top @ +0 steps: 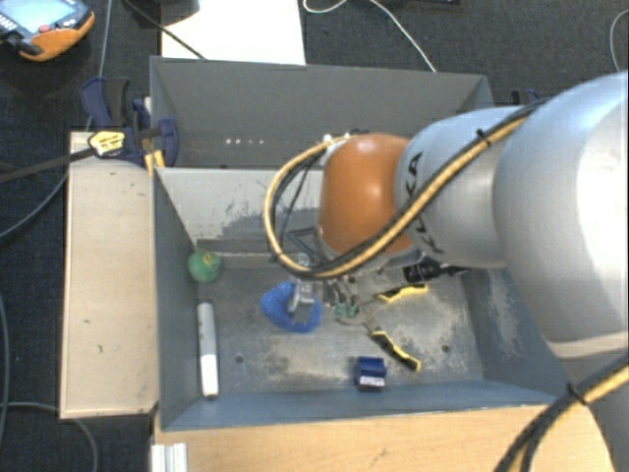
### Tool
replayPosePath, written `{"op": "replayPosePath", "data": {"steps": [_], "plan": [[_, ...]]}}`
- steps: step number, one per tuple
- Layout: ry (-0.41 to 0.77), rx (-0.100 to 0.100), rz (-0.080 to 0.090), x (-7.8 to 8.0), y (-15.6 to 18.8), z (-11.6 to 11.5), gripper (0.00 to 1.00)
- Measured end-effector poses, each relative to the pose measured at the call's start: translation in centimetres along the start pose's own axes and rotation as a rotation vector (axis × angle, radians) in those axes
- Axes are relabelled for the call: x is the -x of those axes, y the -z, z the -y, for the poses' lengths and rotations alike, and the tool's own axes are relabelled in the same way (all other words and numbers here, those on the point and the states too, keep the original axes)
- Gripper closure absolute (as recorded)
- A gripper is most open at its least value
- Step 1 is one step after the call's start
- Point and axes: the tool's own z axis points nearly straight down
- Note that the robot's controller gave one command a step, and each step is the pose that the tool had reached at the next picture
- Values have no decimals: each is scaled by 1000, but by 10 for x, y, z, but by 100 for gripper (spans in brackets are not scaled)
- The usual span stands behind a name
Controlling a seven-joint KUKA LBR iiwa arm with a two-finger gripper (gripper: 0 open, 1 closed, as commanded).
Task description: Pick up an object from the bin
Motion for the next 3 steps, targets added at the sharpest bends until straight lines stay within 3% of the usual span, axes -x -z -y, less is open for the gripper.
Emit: {"op": "replayPosePath", "data": {"steps": [1,2,3], "plan": [[-85,3,3,6,-25,-40,100],[-127,7,10,-3,-31,16,100],[249,9,18,-7,-34,-67,100]]}}
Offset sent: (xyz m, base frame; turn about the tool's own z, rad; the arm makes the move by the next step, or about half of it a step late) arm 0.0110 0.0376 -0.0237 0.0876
